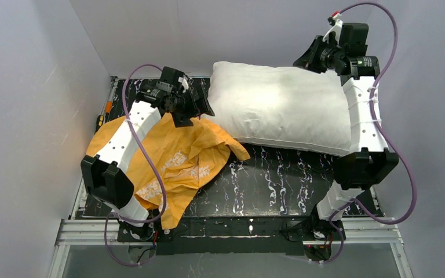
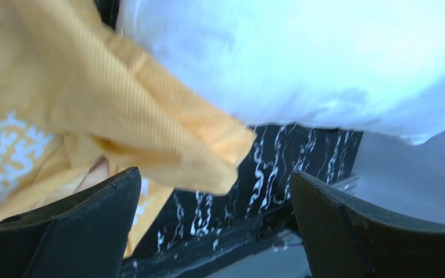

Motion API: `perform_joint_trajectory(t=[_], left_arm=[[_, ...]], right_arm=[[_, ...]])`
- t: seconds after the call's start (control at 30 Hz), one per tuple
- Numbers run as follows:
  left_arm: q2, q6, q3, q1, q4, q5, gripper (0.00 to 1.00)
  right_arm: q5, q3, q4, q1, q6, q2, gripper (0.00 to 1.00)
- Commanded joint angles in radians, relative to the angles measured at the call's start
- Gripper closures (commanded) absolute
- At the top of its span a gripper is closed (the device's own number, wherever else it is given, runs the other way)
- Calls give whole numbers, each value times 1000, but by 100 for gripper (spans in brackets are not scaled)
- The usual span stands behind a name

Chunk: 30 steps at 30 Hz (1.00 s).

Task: Put the pillow into the pillowcase
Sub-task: Move the pillow to the center of the board.

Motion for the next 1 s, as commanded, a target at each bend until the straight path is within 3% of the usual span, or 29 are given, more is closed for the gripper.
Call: perform_joint_trajectory(t=[0.0,0.13,0.27,0.47,0.53,0.57,0.67,0.73,0.97], left_arm=[[108,40,178,44,36,62,2],[300,86,369,65,17,52,2],[488,110,482,93,17,75,2],[707,32,645,97,116,337,3],[731,-41,660,86,224,425,15],[735,-78,669,79,284,461,26],[717,-217,698,68,470,505,76],[704,-289,739,70,551,481,100],[681,-477,897,66,828,425,100]], right_arm=[[16,-164,-34,41,-50,-56,77],[33,-279,-38,64,-71,-97,56],[53,-366,-44,67,-73,-138,43],[89,-370,-72,67,-68,-168,23],[93,-356,-78,67,-68,-170,18],[94,-349,-81,67,-68,-169,18],[88,-330,-87,67,-68,-167,15],[80,-329,-88,67,-67,-165,15],[64,-282,-54,66,-20,-187,10]])
